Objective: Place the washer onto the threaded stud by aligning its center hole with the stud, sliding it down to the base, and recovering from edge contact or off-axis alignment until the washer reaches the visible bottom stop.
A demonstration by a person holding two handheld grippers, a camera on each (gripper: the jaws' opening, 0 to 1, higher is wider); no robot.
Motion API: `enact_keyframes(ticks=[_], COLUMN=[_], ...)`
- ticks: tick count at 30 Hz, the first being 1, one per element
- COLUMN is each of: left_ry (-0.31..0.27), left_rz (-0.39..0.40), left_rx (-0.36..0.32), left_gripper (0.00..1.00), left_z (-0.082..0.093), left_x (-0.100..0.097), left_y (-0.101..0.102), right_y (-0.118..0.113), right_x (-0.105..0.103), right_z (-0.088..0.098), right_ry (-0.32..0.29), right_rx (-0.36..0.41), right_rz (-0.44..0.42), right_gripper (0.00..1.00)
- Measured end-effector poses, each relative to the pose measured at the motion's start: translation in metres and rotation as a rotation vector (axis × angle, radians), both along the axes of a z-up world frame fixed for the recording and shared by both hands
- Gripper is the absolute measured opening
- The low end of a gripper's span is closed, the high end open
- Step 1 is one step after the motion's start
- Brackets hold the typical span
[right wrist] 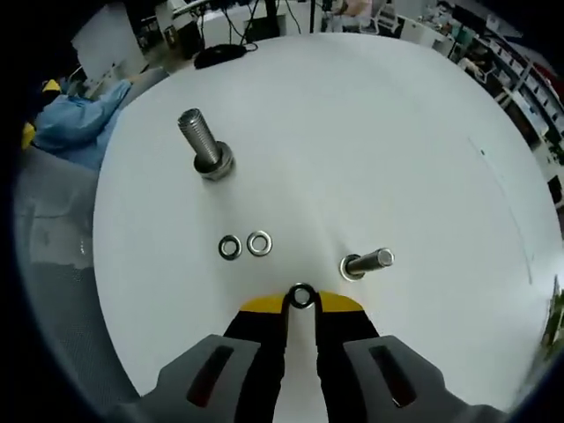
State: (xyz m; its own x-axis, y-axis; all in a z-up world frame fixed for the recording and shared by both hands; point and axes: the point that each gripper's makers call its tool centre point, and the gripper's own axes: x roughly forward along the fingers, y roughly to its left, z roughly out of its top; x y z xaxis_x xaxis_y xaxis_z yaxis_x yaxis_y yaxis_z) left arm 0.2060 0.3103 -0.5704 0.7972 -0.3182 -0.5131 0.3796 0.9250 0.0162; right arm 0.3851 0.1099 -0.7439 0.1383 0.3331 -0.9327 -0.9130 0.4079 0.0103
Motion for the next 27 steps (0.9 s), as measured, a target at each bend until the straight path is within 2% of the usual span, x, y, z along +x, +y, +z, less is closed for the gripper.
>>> enact_keyframes(ticks=[4,6,8,21,27], left_ry=[-0.004,-0.005,-0.007,-0.01,-0.011], left_rz=[0.003,0.003,0.002,0.006,0.014], left_rx=[-0.001,-0.002,-0.002,-0.002,-0.006], left_gripper=[0.27,0.27,0.27,0.27,0.27], left_z=[0.001,0.001,0.002,0.002,0.003], left_x=[0.0,0.0,0.0,0.0,0.001], left_y=[0.001,0.0,0.0,0.001,0.003], right_y=[-0.007,-0.008,-0.011,-0.012,-0.007], right_x=[0.0,0.002,0.005,0.012,0.018], right_z=[0.001,0.005,0.01,0.029,0.048], right_ry=[0.017,0.025,0.02,-0.044,-0.1], right_rx=[-0.011,0.032,0.045,0.087,0.124], right_rz=[-0.035,-0.094,-0.111,-0.103,-0.069], right_gripper=[0.13,0.13,0.13,0.13,0.14])
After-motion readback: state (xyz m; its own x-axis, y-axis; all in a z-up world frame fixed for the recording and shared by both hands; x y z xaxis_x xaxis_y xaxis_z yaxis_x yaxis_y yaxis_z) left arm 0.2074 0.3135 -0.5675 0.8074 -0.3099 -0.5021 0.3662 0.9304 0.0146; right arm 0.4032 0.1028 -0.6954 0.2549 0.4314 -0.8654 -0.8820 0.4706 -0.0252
